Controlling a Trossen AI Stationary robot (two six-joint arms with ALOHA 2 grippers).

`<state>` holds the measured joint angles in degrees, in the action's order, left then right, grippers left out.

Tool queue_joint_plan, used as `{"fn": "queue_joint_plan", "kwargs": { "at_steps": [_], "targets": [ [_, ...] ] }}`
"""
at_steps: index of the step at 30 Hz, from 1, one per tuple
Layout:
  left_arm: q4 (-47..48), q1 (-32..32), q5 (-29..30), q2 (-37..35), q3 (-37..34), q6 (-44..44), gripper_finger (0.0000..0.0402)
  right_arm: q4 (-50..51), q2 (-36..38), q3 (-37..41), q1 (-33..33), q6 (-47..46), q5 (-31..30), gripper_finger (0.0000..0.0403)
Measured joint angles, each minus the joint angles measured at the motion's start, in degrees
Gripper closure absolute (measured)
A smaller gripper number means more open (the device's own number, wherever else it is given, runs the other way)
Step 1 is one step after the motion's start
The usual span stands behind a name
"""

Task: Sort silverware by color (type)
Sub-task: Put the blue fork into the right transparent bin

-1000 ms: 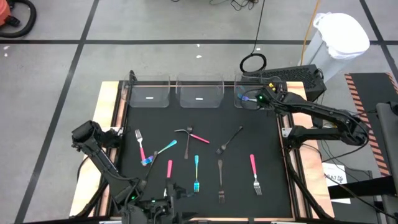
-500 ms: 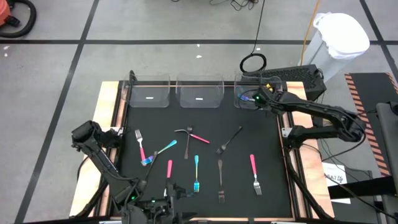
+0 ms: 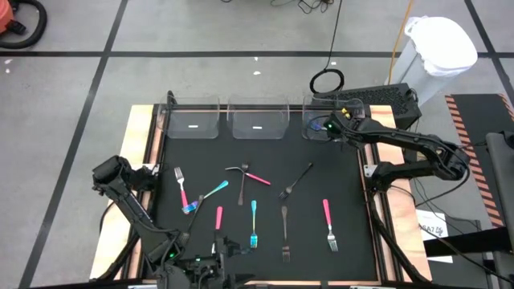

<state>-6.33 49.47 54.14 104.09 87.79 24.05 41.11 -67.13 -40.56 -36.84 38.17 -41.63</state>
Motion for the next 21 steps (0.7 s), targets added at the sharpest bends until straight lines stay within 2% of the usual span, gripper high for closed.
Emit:
{"fn": "queue_joint_plan", "kwargs": {
  "at_steps": [11,18,21],
  "targets": [
    [1.51,-0.07,0.01,0.00,0.00,-1.36,0.0054,-0.71,0.02,0.00,0.00,-0.63,1.19,0.0256],
    [2.86,-0.37,-0.01,0.00,0.00,-3.41,0.0054,-1.93,0.05,0.00,0.00,-0.63,-4.92,0.0202],
    [2.84,-0.54,-0.08,0.00,0.00,-4.24,0.0054,-2.82,0.17,0.00,0.00,-0.59,-5.22,0.0180]
  ]
}}
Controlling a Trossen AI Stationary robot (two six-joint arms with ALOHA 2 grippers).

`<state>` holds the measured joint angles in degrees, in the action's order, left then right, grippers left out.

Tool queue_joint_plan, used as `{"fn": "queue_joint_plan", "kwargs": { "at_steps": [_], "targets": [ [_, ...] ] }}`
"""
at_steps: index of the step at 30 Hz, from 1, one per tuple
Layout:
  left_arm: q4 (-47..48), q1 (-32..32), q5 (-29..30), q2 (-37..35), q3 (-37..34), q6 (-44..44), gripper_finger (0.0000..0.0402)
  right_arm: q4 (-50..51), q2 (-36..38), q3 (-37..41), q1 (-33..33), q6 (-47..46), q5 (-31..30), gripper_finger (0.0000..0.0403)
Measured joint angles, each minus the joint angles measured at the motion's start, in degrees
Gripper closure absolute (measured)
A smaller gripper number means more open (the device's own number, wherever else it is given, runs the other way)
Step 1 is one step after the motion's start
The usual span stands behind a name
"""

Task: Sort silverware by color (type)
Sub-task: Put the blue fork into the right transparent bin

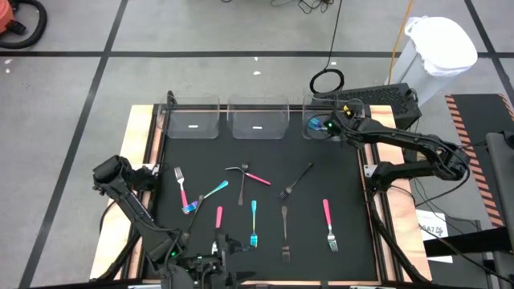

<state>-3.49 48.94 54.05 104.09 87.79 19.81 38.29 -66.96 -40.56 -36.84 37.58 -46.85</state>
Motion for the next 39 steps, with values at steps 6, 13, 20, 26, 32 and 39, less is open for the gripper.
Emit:
{"fn": "queue_joint_plan", "kwargs": {
  "at_steps": [6,13,20,26,32,39],
  "targets": [
    [0.02,0.03,-0.25,0.00,0.00,-0.09,0.0054,-0.50,0.00,0.00,0.02,-0.04,-1.75,0.0131],
    [0.11,0.03,-0.34,0.00,0.00,-1.55,0.0054,-1.89,0.00,0.00,-1.35,-0.46,-2.64,0.0086],
    [0.10,0.03,-0.34,0.00,0.00,-1.58,0.0054,-1.63,0.00,0.00,-1.77,-2.09,0.75,0.0059],
    [0.09,0.03,-0.34,0.00,0.00,-1.75,0.0054,-1.67,1.04,-0.02,-1.77,-2.39,0.53,0.0053],
    [0.15,0.03,-0.34,0.00,0.00,-1.75,0.0054,-1.67,7.30,-0.07,-0.81,-3.39,0.55,0.0054],
    [0.17,-0.08,-0.37,0.00,0.00,-1.51,0.0054,-1.66,20.21,-0.09,2.45,-6.31,6.23,0.0055]
  ]
}}
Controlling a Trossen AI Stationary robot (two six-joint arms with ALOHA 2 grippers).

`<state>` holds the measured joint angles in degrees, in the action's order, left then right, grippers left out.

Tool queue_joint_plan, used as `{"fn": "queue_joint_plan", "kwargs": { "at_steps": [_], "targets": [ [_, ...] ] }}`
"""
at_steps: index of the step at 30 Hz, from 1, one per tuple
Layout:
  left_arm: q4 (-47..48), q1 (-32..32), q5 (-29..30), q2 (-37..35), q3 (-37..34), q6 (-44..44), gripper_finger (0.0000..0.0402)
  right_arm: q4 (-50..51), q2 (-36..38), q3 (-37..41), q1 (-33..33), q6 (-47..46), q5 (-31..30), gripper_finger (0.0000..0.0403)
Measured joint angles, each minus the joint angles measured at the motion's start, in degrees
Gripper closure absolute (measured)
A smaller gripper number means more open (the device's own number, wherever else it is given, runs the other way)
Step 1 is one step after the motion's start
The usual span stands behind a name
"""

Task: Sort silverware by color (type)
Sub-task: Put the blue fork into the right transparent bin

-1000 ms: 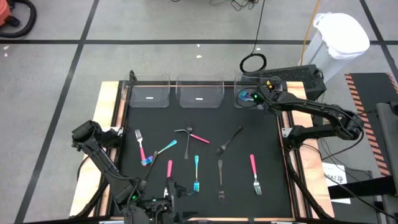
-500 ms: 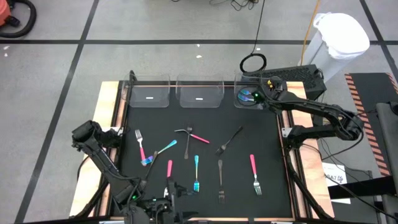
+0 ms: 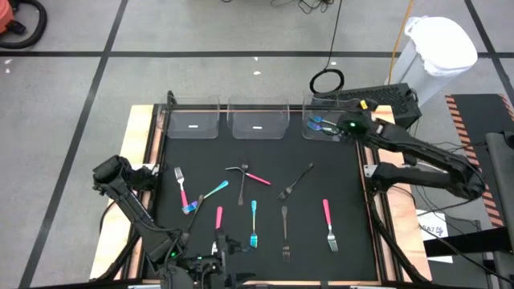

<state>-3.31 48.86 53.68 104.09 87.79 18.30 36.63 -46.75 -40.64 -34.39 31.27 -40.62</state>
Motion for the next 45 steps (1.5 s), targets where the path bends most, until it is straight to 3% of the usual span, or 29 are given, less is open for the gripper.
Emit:
{"fn": "queue_joint_plan", "kwargs": {
  "at_steps": [9,13,15,17,20,25,32,39,45],
  "targets": [
    [-0.02,-1.54,-3.79,0.00,0.00,0.03,0.0054,0.19,11.28,-0.02,4.47,-11.72,25.15,0.0055],
    [0.04,-2.03,-3.82,0.00,0.00,0.50,0.0054,0.10,11.32,-0.02,7.81,-17.10,30.60,0.0055],
    [0.78,-2.03,-2.62,0.00,0.00,0.58,0.0054,0.08,10.76,-0.02,10.05,-19.18,30.65,0.0055],
    [3.69,-1.78,2.32,-0.40,-0.01,0.40,0.0054,0.06,10.25,-0.01,12.43,-21.09,30.36,0.0055],
    [11.05,-1.49,8.35,-2.40,-0.04,-6.14,0.0060,-0.64,9.58,0.00,16.32,-24.37,30.39,0.0055],
    [26.96,-1.69,1.80,-5.44,-0.02,-23.08,0.0090,-3.77,8.48,0.00,24.92,-29.49,30.36,0.0055],
    [42.66,-1.71,1.50,-5.44,-0.04,-34.05,0.0131,-11.92,4.22,0.00,39.53,-34.44,26.92,0.0055],
    [46.53,-1.31,1.45,-5.44,-0.04,-37.33,0.0172,-20.91,-6.22,0.00,54.58,-36.18,16.74,0.0055],
    [46.45,-1.09,1.90,-5.46,-0.04,-37.05,0.0204,-34.34,-14.73,0.00,62.34,-31.40,16.98,0.0055]
  ]
}}
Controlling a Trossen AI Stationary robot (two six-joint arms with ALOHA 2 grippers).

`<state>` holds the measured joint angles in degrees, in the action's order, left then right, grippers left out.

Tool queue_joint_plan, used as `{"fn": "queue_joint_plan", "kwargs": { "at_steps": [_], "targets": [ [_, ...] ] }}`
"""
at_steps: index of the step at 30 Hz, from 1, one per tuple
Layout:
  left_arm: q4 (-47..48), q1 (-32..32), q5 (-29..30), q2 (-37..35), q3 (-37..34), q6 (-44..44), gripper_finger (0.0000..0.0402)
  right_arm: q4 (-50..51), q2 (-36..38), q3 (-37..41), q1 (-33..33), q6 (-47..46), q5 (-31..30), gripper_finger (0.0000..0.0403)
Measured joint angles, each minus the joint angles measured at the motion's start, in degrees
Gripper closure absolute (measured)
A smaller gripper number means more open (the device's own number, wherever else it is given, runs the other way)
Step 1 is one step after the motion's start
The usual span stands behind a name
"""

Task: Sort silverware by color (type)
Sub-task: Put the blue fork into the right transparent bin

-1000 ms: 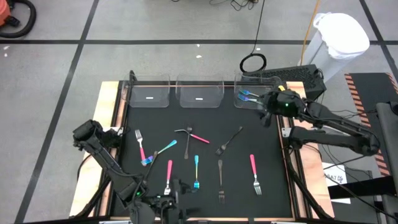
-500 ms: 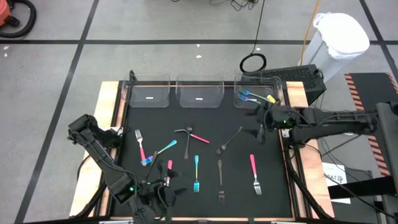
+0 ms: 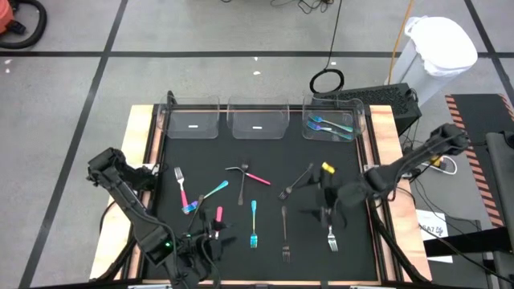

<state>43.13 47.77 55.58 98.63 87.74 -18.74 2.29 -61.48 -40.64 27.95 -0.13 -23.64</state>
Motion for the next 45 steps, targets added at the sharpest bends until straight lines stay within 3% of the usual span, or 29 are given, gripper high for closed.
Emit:
{"fn": "queue_joint_plan", "kwargs": {
  "at_steps": [7,15,18,23,29,32,37,41,45],
  "targets": [
    [-0.11,-0.29,0.23,-0.02,0.00,0.42,0.0219,-4.28,-3.74,0.00,2.38,2.08,0.36,0.0055],
    [-0.13,-0.29,2.19,-0.05,0.00,1.62,0.0220,-6.62,-7.10,0.00,2.38,0.87,7.37,0.0055],
    [-0.05,-0.67,6.91,-0.08,0.00,3.44,0.0220,-8.97,-8.25,0.00,2.34,2.06,7.41,0.0055],
    [-1.19,-1.29,21.26,-0.10,0.00,11.76,0.0220,-11.46,-9.27,0.00,2.29,5.03,7.39,0.0055],
    [-2.50,-3.94,23.55,-0.11,0.01,0.47,0.0220,-11.54,-9.28,0.00,2.27,5.54,7.37,0.0055],
    [-2.37,-6.49,21.00,-0.11,0.02,-3.37,0.0220,-11.52,-9.28,0.00,2.27,5.54,7.34,0.0055],
    [0.95,-12.15,8.76,-0.11,0.02,-12.08,0.0220,-11.52,-9.28,0.00,2.27,5.53,7.34,0.0055],
    [11.49,-16.00,0.77,-0.11,0.04,-23.01,0.0220,-11.50,-9.28,0.00,2.27,5.39,7.32,0.0055],
    [23.13,-17.42,-1.11,-0.11,0.04,-33.35,0.0220,-11.02,-9.28,0.00,2.27,5.95,7.32,0.0055]
  ]
}}
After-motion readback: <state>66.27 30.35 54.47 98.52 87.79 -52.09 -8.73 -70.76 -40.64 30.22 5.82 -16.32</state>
